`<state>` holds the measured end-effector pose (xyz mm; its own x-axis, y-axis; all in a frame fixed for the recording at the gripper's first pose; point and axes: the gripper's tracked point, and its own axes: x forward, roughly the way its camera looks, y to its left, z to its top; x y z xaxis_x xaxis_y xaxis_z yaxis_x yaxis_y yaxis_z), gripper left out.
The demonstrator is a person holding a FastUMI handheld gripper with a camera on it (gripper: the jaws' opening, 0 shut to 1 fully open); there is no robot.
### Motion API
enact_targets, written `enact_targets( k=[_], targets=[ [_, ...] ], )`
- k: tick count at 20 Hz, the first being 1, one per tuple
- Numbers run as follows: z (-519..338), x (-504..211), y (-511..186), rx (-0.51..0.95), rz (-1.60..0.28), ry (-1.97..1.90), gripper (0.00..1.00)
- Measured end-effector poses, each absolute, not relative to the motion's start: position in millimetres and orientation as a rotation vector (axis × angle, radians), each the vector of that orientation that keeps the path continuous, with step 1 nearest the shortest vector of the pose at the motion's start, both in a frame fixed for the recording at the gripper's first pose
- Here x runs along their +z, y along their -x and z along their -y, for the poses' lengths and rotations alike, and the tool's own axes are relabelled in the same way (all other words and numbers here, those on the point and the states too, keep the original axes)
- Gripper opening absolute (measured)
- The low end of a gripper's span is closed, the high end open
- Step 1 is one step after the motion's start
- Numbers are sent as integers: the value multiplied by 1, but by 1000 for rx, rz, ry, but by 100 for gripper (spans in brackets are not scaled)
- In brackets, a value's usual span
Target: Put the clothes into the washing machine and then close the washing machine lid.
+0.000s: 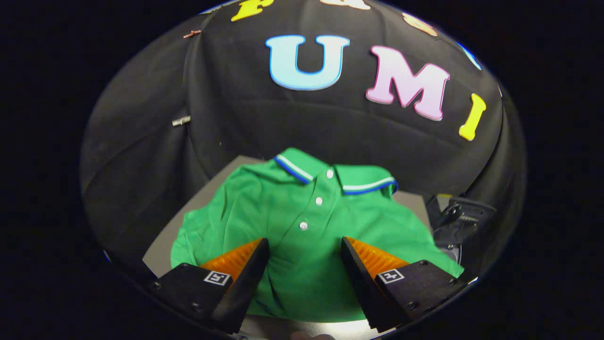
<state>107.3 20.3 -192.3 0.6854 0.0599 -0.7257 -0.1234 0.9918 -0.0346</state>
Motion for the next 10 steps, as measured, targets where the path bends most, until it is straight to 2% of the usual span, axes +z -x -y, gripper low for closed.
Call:
enact_targets(
  k=[3,5,7,10],
  targets=[
    [-20,-194,-109,92,-790,5,98],
    [-25,-194,-109,148,-752,24,95],
    [-32,-192,-108,202,-725,35,69],
    [-27,-194,-107,193,-762,27,31]
  ],
)
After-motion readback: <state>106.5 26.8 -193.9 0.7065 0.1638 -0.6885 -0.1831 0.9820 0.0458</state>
